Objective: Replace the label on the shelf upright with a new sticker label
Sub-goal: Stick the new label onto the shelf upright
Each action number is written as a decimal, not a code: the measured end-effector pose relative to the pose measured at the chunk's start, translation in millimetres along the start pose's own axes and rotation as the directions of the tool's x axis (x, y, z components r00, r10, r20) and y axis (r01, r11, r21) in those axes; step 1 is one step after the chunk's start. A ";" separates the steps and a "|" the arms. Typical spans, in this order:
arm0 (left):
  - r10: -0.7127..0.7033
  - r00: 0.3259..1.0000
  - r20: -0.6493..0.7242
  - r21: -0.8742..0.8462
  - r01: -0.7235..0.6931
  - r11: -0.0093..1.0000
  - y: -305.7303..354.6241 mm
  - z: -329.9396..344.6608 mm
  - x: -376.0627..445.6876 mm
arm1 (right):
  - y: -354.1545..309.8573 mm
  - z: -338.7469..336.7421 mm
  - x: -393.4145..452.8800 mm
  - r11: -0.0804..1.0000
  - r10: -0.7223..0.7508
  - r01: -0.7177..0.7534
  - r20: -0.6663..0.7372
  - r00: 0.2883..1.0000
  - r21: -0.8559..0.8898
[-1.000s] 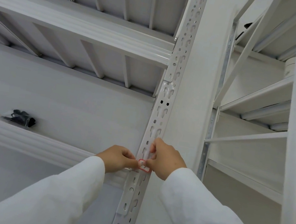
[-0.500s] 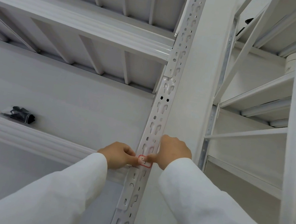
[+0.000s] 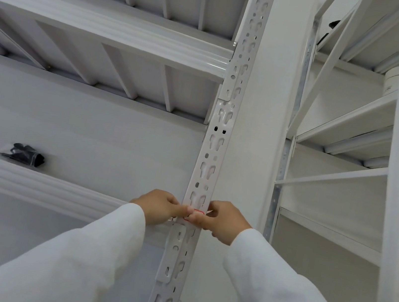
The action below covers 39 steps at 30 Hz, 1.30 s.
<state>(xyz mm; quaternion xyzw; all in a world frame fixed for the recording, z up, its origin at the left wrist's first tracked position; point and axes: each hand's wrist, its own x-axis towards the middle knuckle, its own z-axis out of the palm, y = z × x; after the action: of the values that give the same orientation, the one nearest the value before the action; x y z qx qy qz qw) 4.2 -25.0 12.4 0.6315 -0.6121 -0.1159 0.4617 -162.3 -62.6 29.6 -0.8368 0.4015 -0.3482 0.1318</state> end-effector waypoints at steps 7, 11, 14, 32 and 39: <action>0.007 0.997 0.074 -0.070 -0.001 0.998 0.4 -5.3 -3.0 | 1.9 -7.0 1.7 0.998 -0.059 0.056 0.132 0.990 0.026; -0.017 0.998 0.060 -0.011 0.018 1.000 0.9 -2.1 -4.6 | 1.1 -4.6 3.6 0.997 -0.072 0.073 0.101 0.992 -0.011; -0.007 1.000 0.008 0.041 0.007 0.999 1.9 2.7 -4.0 | 1.8 0.2 3.5 0.997 -0.079 0.079 0.033 0.996 -0.005; -0.007 0.995 0.101 -0.003 0.007 1.000 3.5 -5.7 -0.6 | 5.4 -3.9 -6.7 0.967 -0.019 -0.022 0.158 0.987 0.253; 0.020 0.988 0.151 0.021 -0.023 1.000 1.9 -11.0 -2.3 | 9.3 -4.6 -18.4 0.935 0.029 -0.118 0.258 0.966 0.335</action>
<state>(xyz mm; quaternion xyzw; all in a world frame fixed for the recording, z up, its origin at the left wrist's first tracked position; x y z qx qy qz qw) 10.3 -17.7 18.8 0.6195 -0.6532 -0.1513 0.4083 -178.8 -54.2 19.5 -0.8216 0.3451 -0.3007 0.3397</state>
